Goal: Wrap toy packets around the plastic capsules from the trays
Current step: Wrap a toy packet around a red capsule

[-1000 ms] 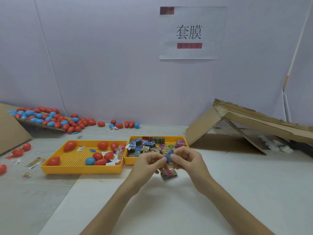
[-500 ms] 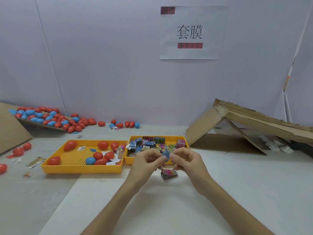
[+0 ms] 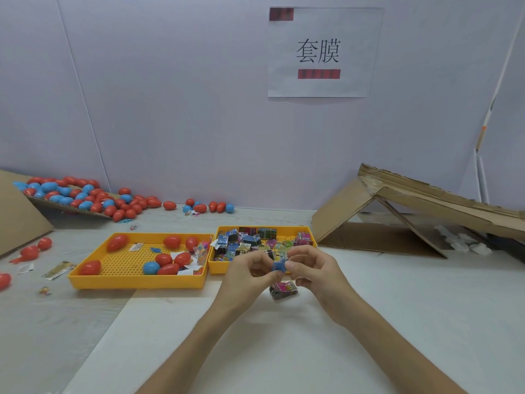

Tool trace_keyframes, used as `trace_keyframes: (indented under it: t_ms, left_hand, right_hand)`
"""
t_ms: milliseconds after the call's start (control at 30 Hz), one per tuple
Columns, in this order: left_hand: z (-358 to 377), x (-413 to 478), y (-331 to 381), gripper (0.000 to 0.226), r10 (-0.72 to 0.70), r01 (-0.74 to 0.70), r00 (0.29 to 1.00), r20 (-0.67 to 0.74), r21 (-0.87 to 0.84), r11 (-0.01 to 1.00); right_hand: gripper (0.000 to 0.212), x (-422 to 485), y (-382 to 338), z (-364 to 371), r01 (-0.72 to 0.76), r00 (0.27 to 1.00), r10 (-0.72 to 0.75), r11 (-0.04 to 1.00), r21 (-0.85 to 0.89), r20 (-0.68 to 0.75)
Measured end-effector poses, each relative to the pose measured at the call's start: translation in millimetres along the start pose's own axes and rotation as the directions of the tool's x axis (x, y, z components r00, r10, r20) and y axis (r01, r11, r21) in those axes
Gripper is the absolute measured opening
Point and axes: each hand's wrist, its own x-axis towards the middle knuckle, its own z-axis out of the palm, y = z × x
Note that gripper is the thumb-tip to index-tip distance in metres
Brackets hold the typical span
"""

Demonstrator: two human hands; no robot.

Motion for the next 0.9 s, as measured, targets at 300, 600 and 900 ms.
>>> trace_keyframes:
  t_ms: [300, 600, 900]
  left_hand:
    - [-0.2, -1.2, 3.8, 0.006, -0.052, 0.05, 0.998, -0.018, -0.106, 0.993]
    - [-0.5, -0.1, 3.2, 0.012, 0.001, -0.006, 0.995, -0.104, -0.05, 0.999]
    - [-1.5, -2.2, 6.6, 0.022, 0.072, -0.085, 0.985, -0.158, -0.076, 0.993]
  right_hand:
    - [0.028, 0.5, 0.0, -1.2, 0.059, 0.998, -0.061, 0.995, 0.078, 0.018]
    - [0.032, -2.8, -2.0, 0.3, 0.135, 0.989, -0.13, 0.987, -0.083, 0.065]
    - [0.011, -6.6, -3.9, 9.0, 0.113, 0.992, -0.105, 0.985, -0.13, 0.063]
